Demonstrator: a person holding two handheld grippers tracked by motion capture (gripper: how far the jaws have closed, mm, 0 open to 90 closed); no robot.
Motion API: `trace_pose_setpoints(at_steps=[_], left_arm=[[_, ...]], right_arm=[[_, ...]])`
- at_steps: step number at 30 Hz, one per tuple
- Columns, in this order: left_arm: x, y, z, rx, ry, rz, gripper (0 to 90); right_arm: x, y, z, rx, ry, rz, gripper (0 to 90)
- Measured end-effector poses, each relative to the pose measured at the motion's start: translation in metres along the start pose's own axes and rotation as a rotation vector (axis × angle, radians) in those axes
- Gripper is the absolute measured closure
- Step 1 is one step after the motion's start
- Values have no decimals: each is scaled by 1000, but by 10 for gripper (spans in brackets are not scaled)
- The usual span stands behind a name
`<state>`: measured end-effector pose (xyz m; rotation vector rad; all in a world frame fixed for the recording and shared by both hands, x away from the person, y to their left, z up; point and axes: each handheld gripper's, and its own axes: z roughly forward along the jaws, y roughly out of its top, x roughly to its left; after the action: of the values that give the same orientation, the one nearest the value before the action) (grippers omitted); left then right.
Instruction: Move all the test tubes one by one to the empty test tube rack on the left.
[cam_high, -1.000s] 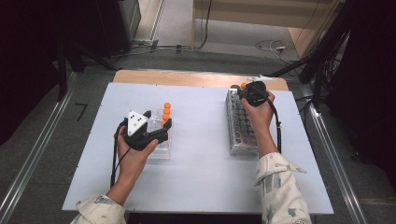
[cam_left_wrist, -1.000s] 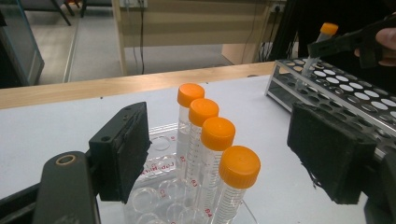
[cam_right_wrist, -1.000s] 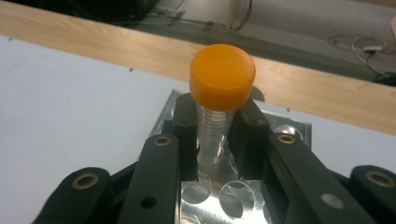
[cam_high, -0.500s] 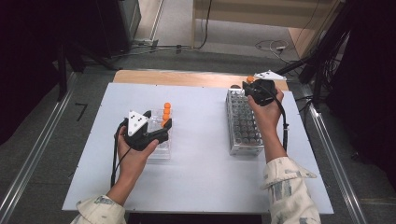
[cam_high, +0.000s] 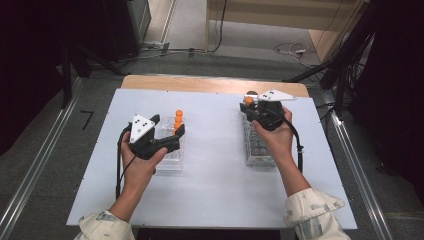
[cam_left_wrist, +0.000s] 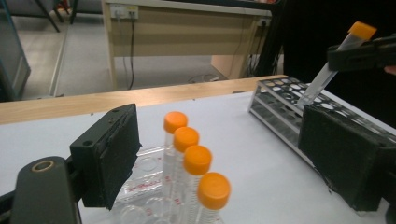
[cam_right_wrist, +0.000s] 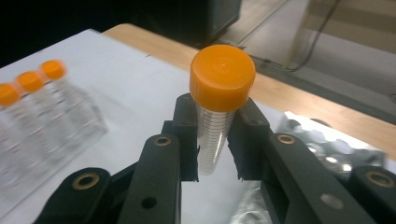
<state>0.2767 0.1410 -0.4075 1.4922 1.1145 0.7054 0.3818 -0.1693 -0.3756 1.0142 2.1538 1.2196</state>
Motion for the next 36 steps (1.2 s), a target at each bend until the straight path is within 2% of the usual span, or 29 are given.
trace_pose_setpoints(at_steps=[5, 13, 23, 31, 36], left_arm=[[-8, 4, -1, -2, -40, -9, 140], [-12, 5, -1, 8, -62, -18, 158], [-22, 3, -1, 19, -102, 1, 209], [-36, -1, 3, 29, -177, 40, 295], [-41, -5, 5, 34, -217, 78, 399]], right_arm=[[23, -4, 3, 26, 93, -27, 719], [52, -16, 15, 58, 175, -72, 719], [80, -24, 19, 78, 255, -127, 719], [98, -29, 19, 100, 303, -192, 719], [104, -29, 20, 104, 318, -197, 719]])
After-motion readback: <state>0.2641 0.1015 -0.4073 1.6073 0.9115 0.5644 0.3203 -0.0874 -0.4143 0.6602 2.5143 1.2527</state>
